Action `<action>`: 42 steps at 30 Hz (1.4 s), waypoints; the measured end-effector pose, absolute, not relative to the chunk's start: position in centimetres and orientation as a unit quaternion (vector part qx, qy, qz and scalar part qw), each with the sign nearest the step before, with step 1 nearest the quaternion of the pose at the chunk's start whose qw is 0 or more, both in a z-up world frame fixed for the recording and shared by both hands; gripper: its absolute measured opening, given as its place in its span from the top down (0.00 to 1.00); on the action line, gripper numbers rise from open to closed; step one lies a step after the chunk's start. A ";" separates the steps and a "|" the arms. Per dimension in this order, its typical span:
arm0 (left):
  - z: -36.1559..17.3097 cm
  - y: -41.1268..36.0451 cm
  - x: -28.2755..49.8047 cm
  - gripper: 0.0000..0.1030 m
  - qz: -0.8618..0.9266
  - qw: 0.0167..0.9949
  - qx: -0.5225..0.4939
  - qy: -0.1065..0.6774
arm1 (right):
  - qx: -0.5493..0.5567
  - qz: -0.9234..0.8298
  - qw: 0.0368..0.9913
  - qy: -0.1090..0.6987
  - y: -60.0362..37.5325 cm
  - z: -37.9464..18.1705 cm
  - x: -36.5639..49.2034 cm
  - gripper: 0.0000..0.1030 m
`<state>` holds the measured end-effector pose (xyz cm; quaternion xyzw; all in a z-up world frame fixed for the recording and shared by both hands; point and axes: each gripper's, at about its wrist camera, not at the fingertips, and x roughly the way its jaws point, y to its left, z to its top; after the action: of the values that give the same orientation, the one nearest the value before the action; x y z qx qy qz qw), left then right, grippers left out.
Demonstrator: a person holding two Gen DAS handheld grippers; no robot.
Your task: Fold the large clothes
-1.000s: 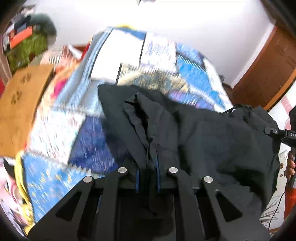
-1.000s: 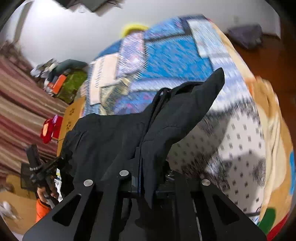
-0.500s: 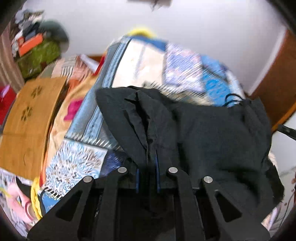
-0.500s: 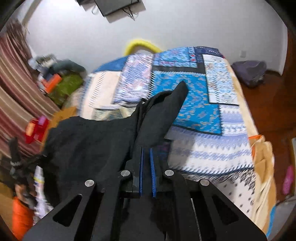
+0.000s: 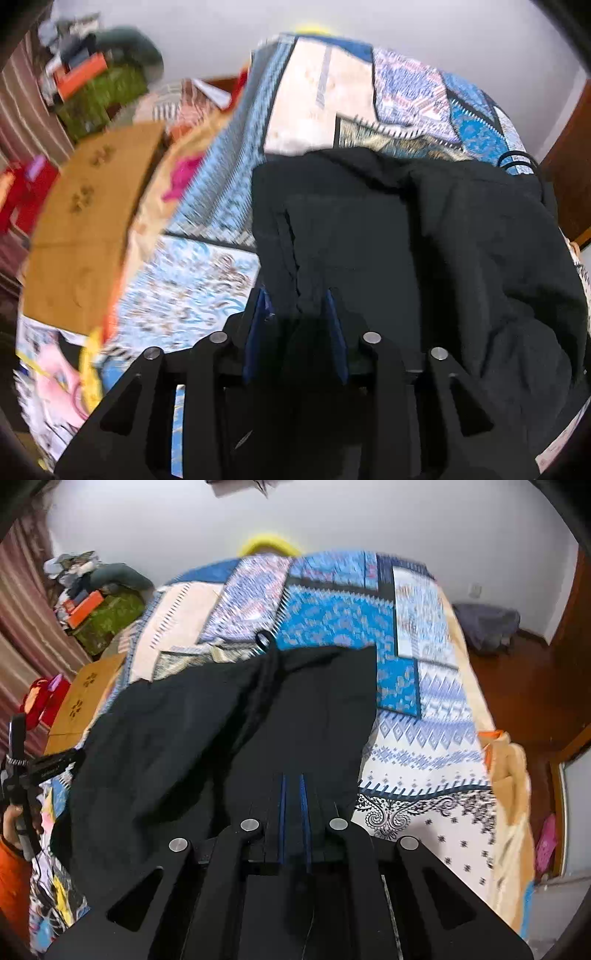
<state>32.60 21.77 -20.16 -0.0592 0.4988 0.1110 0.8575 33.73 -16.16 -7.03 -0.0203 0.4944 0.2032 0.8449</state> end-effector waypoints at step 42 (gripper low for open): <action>-25.7 22.3 16.9 0.53 0.099 0.826 -0.113 0.543 | -0.001 0.181 0.815 0.550 -23.3 -12.8 21.8 0.50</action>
<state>16.92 22.30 -25.67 -0.1129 0.5432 0.0991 0.8261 21.82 -23.32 -12.80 -0.0015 0.5504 0.1807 0.8151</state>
